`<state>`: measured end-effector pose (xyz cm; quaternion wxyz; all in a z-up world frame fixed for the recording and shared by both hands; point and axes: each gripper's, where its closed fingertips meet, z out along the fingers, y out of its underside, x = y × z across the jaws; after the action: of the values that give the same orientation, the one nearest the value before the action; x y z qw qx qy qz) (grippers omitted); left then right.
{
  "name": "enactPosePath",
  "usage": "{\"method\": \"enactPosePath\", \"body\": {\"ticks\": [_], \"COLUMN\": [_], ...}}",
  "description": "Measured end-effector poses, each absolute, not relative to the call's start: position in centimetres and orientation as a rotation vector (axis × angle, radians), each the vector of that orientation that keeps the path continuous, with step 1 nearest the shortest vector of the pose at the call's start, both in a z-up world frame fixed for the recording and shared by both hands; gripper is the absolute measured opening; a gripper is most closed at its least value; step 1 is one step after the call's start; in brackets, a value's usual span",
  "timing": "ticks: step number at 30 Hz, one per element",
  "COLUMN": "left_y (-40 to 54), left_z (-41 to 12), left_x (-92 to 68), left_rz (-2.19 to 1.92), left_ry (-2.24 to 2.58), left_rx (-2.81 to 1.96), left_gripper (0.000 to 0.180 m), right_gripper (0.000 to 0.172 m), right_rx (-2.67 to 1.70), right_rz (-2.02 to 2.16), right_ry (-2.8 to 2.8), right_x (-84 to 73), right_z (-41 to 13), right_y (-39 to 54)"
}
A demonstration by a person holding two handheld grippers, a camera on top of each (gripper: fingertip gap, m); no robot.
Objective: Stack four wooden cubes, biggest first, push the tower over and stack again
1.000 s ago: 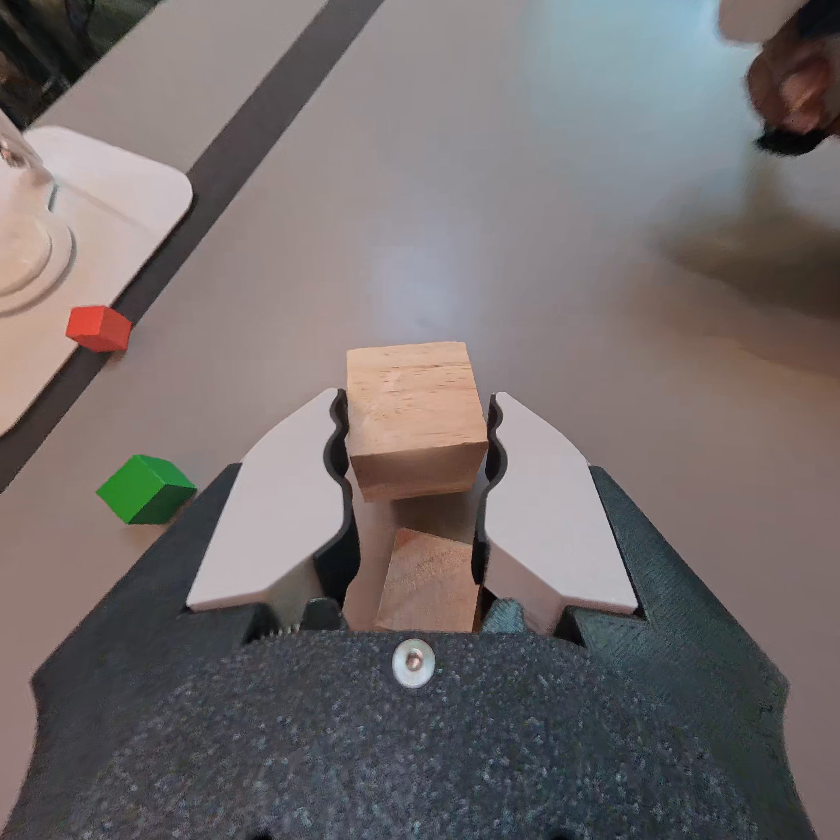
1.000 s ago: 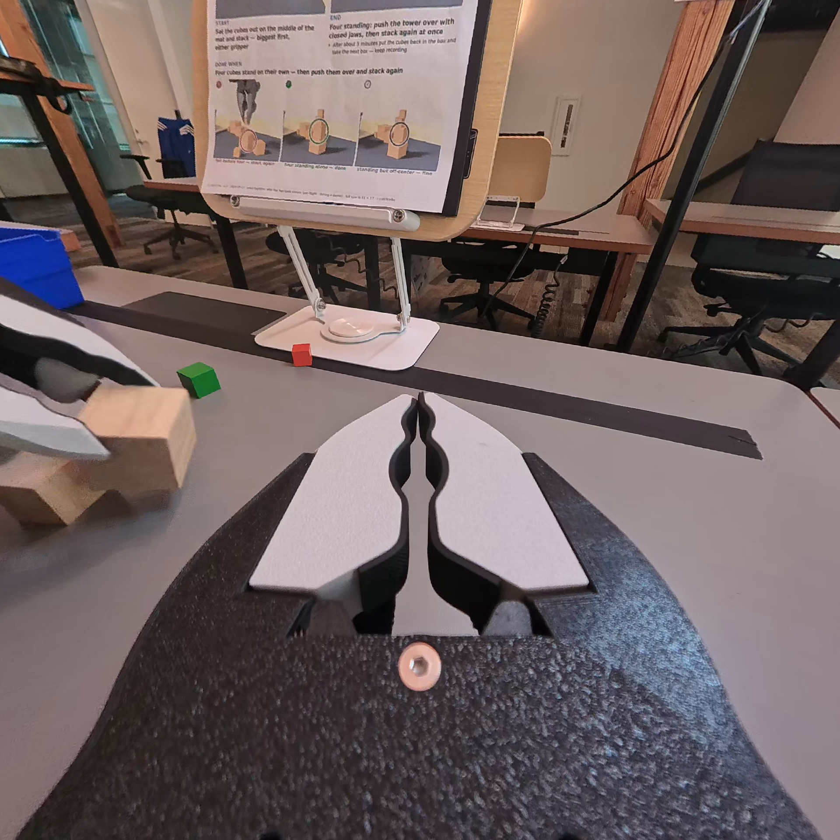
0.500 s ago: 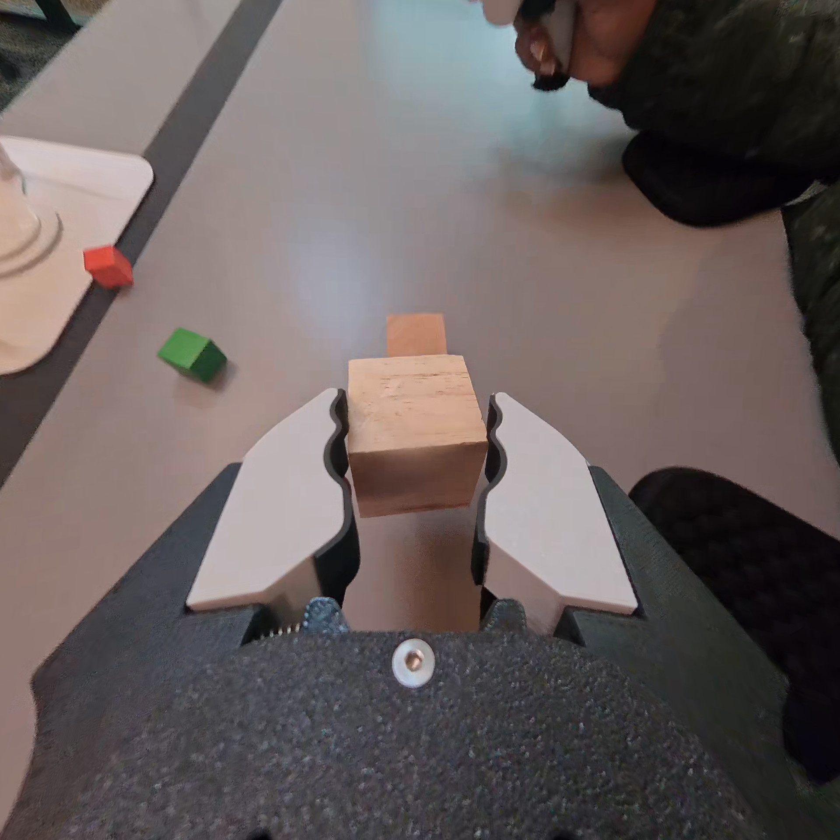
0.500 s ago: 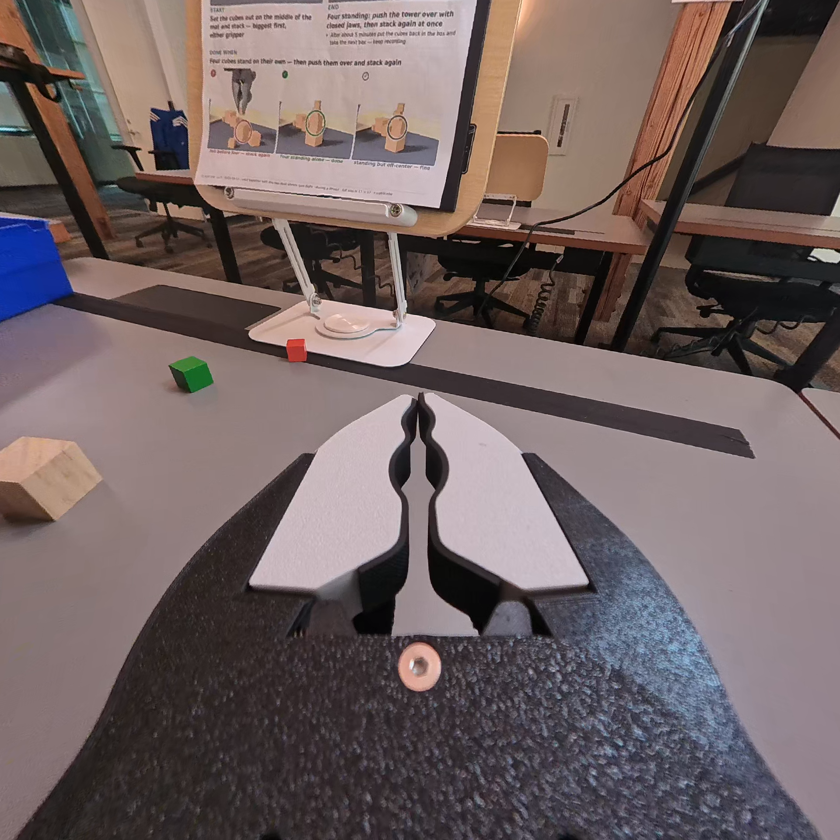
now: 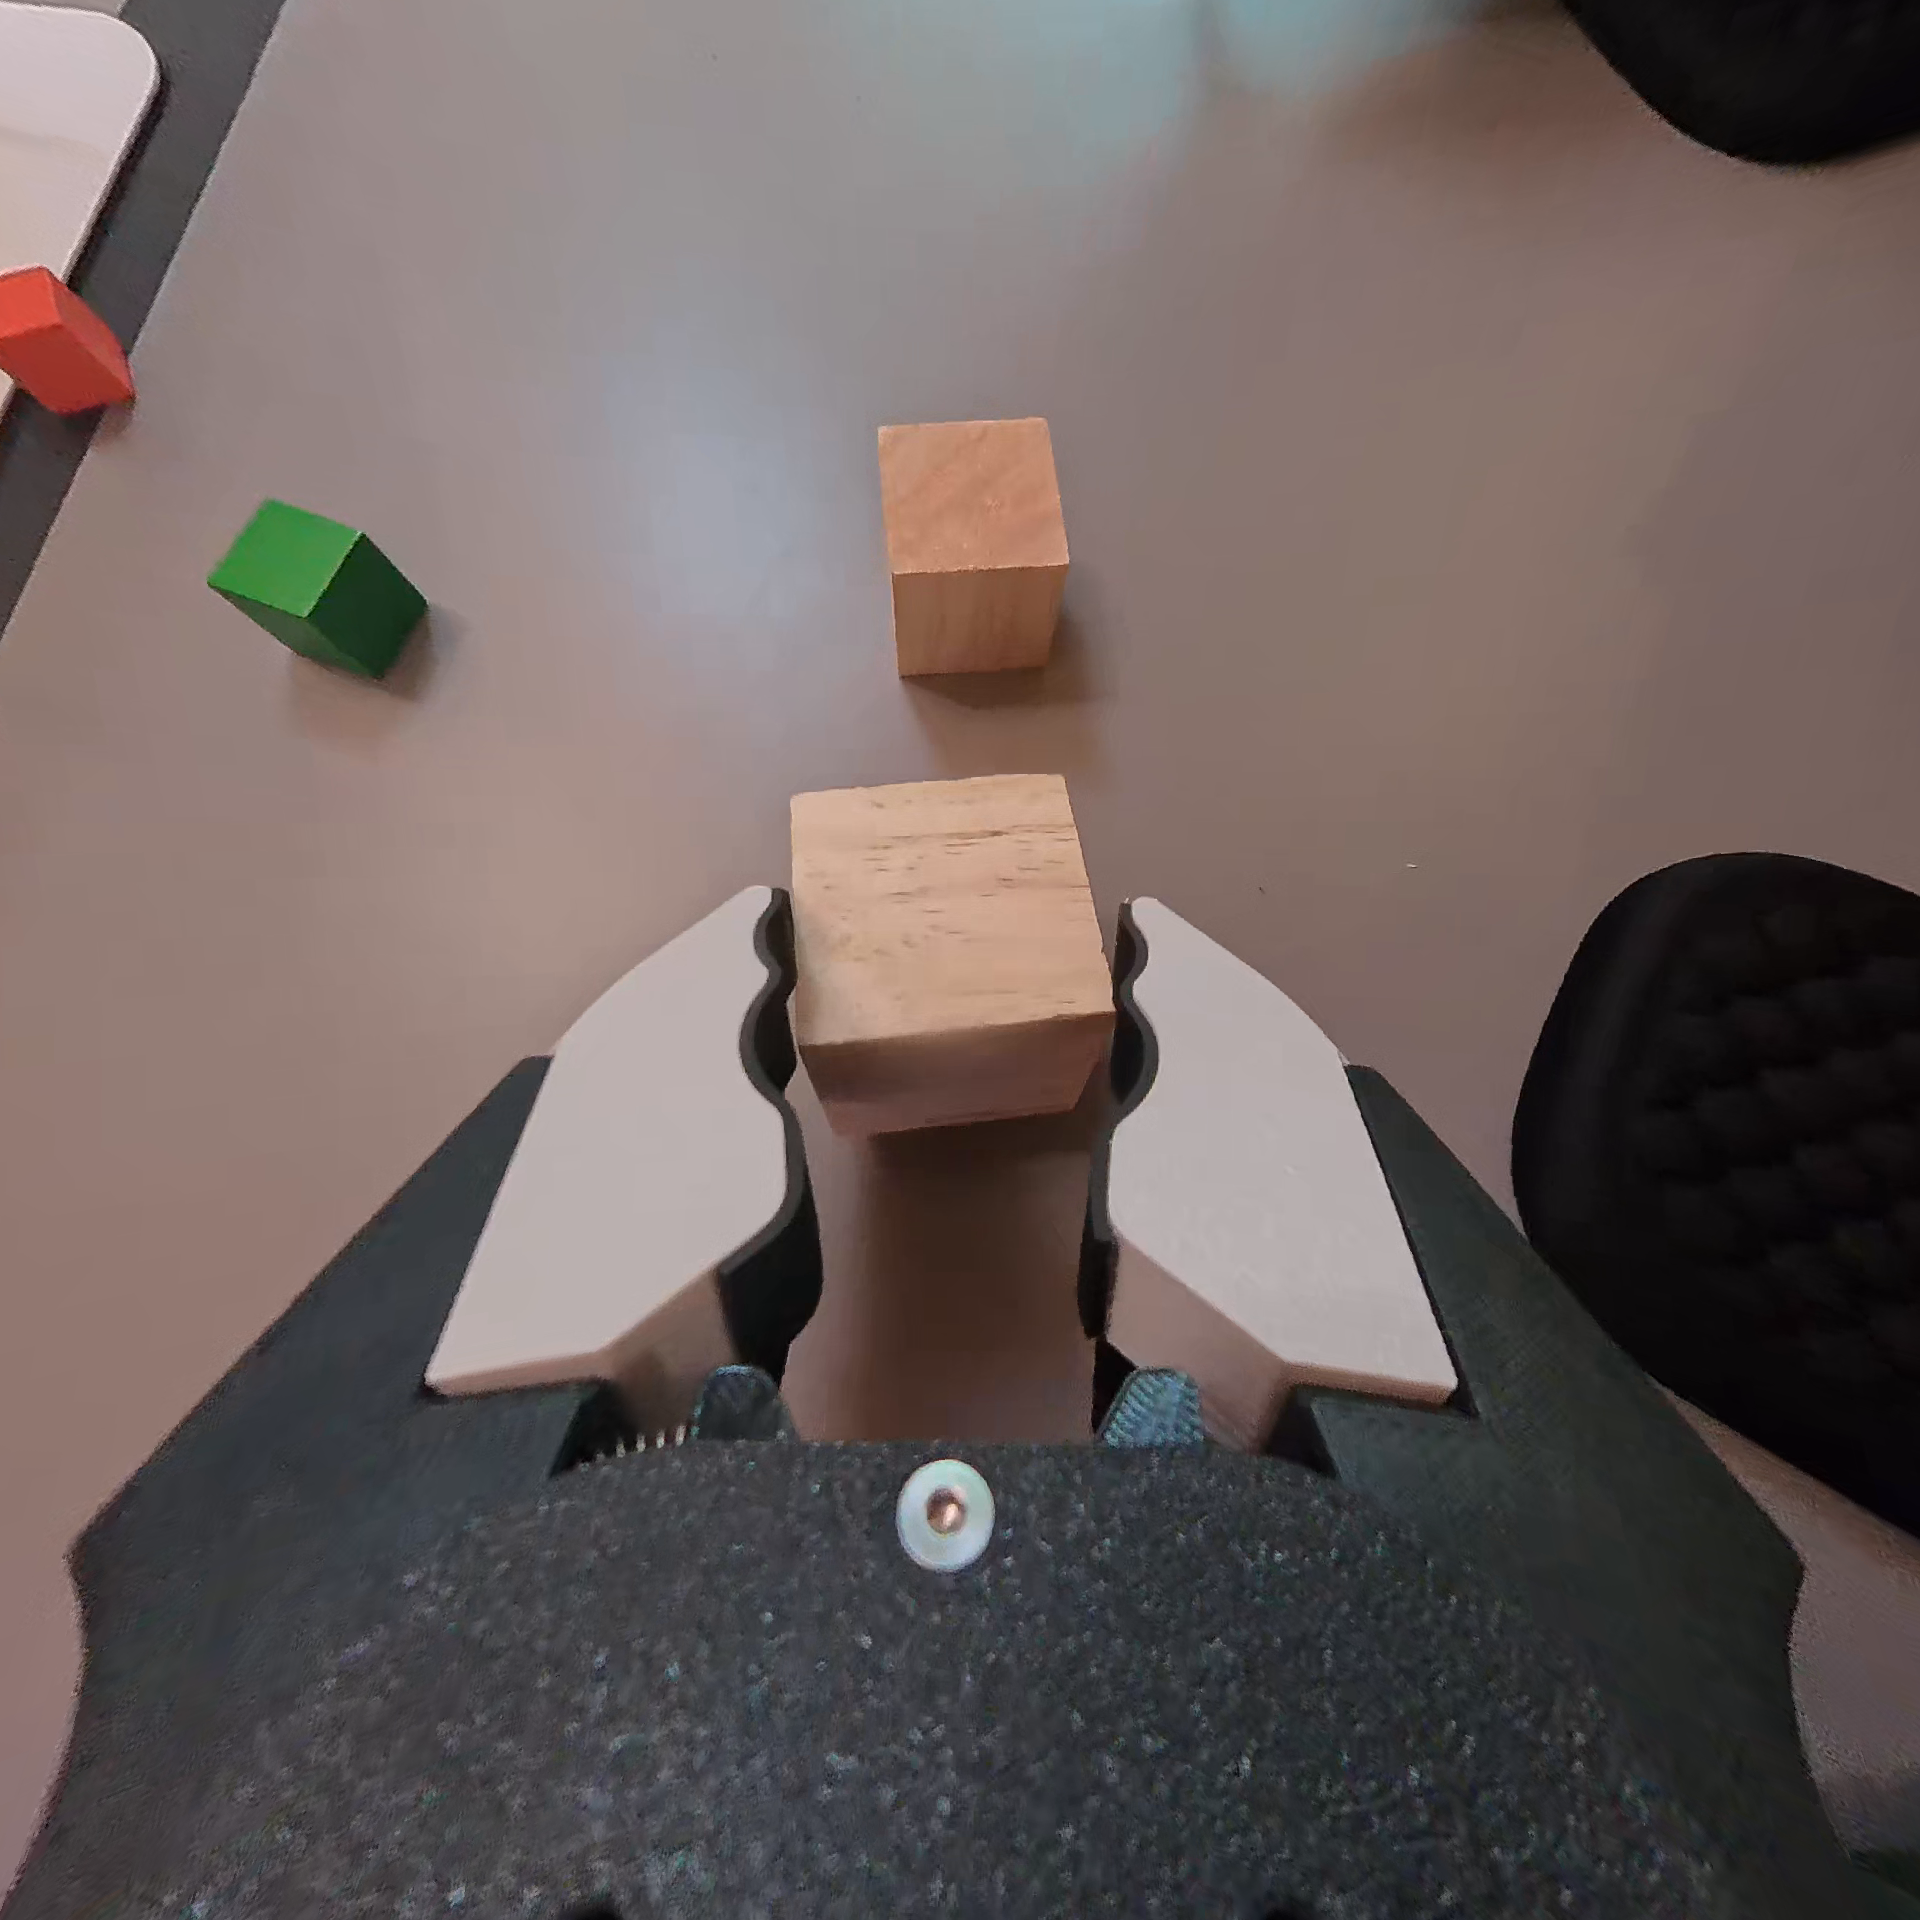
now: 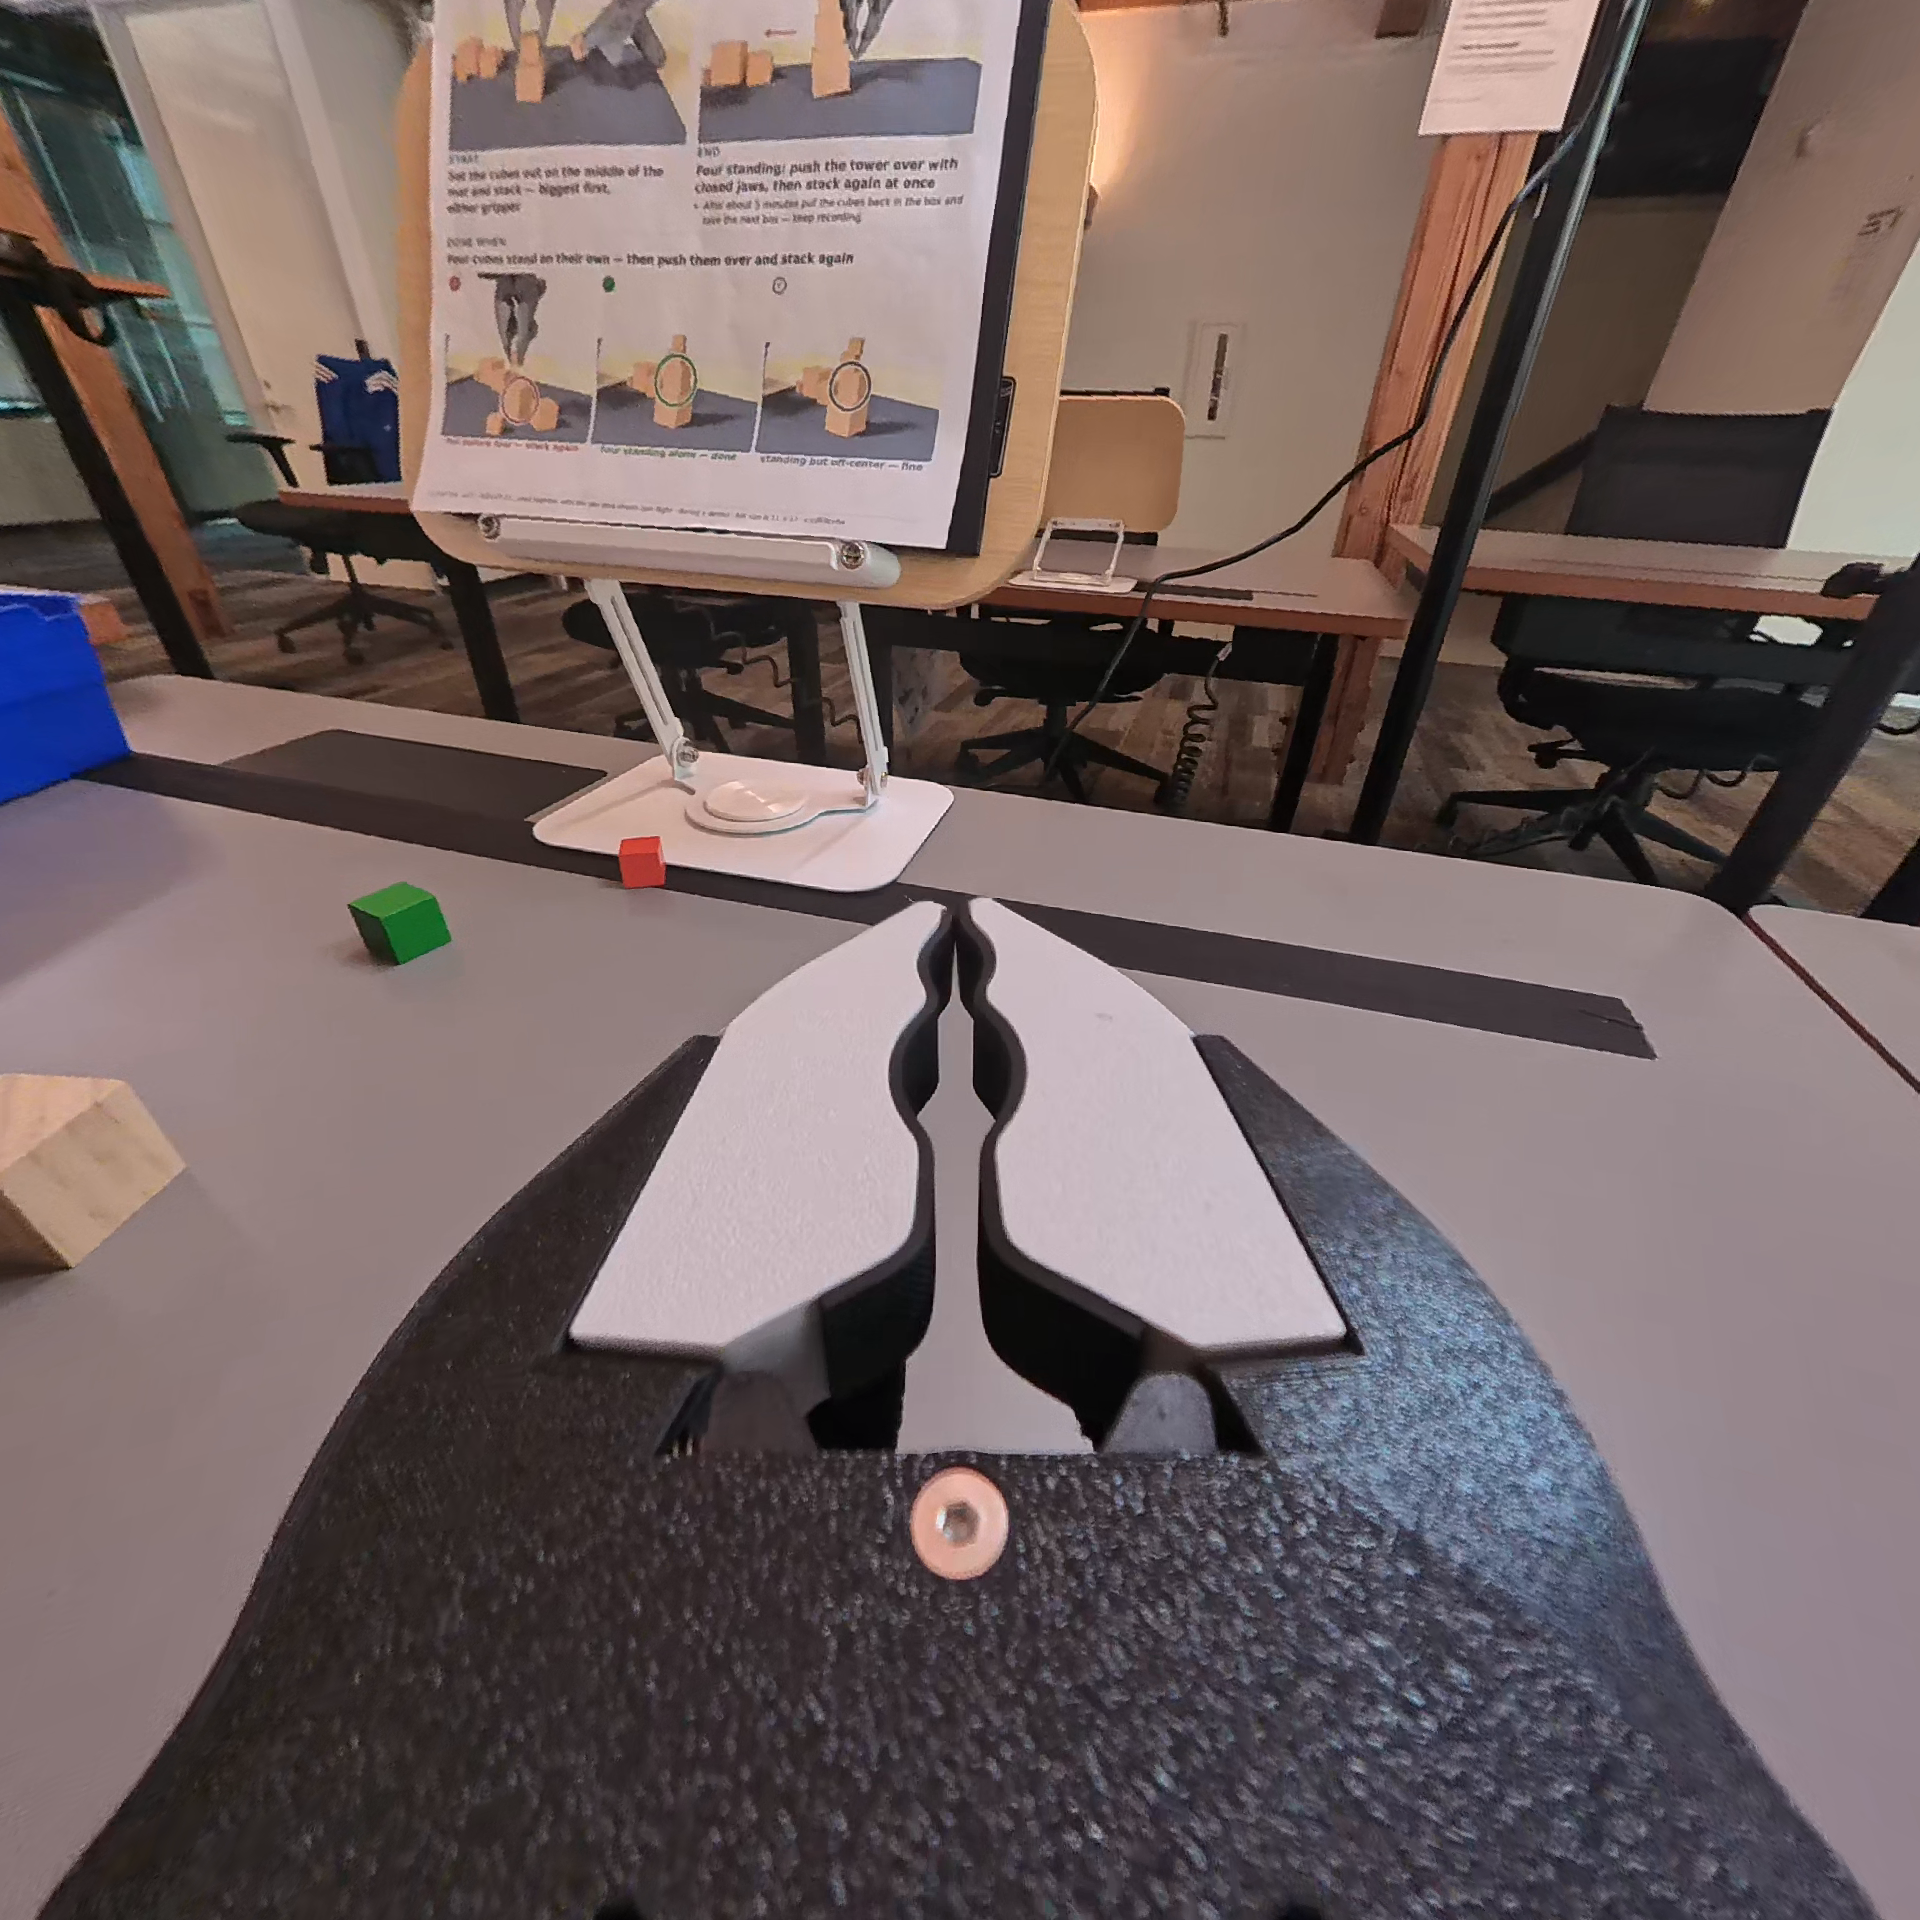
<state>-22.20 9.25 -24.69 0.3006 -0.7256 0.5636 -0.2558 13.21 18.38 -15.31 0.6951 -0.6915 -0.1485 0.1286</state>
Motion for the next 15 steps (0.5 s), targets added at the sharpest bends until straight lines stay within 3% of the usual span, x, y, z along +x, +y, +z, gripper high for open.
{"method": "enactPosePath", "body": {"ticks": [10, 15], "left_y": [8.8, 10.4], "left_z": [-24.3, -22.0], "left_x": [-22.8, -24.0], "left_rz": [-0.692, -0.75], "left_ry": [1.401, 1.126], "left_rx": [-1.917, -1.962], "left_gripper": [0.066, 0.063], "right_gripper": [0.0, 0.0], "right_rx": [-1.469, -1.482], "right_rz": [0.411, 0.414], "right_ry": [-0.386, -0.385], "right_x": [12.1, 12.0], "right_z": [-14.6, -14.7], "right_y": [17.5, 17.5]}}
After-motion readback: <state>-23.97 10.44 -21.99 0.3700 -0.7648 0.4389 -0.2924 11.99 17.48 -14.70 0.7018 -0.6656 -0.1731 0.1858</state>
